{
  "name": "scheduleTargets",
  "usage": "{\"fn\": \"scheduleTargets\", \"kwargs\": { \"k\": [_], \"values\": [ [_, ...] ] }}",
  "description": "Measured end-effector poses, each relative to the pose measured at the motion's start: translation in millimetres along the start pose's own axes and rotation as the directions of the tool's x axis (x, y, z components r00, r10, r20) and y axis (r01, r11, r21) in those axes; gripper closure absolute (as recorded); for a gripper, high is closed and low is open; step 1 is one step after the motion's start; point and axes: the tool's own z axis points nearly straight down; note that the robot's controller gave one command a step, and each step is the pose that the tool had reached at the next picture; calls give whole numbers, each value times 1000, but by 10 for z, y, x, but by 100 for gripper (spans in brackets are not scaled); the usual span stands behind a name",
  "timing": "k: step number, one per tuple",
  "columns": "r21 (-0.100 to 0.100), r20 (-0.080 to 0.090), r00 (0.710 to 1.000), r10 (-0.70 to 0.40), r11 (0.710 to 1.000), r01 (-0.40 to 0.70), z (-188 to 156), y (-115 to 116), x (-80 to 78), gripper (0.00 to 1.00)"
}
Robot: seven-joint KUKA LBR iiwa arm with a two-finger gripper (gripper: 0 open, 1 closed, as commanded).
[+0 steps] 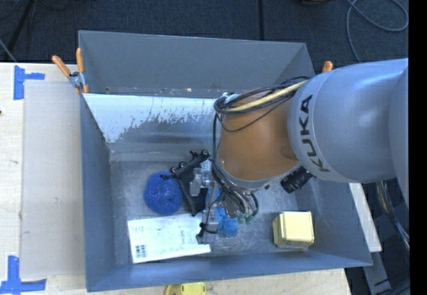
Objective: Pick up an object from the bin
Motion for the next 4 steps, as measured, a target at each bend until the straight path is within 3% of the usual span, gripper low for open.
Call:
{"fn": "scheduleTargets", "kwargs": {
  "k": [1, 2, 3, 4],
  "values": [
    [-1, 8, 1000, 4, 1000, -4, -42, -6, -19, 0],
    [-4, 16, 1000, 1, 1000, -1, 422, -231, -126, 0],
    [-2, 9, 999, 39, 999, -39, 694, -259, -179, 100],
    [-2, 9, 999, 42, 999, -42, 694, -260, -179, 0]
  ]
}}
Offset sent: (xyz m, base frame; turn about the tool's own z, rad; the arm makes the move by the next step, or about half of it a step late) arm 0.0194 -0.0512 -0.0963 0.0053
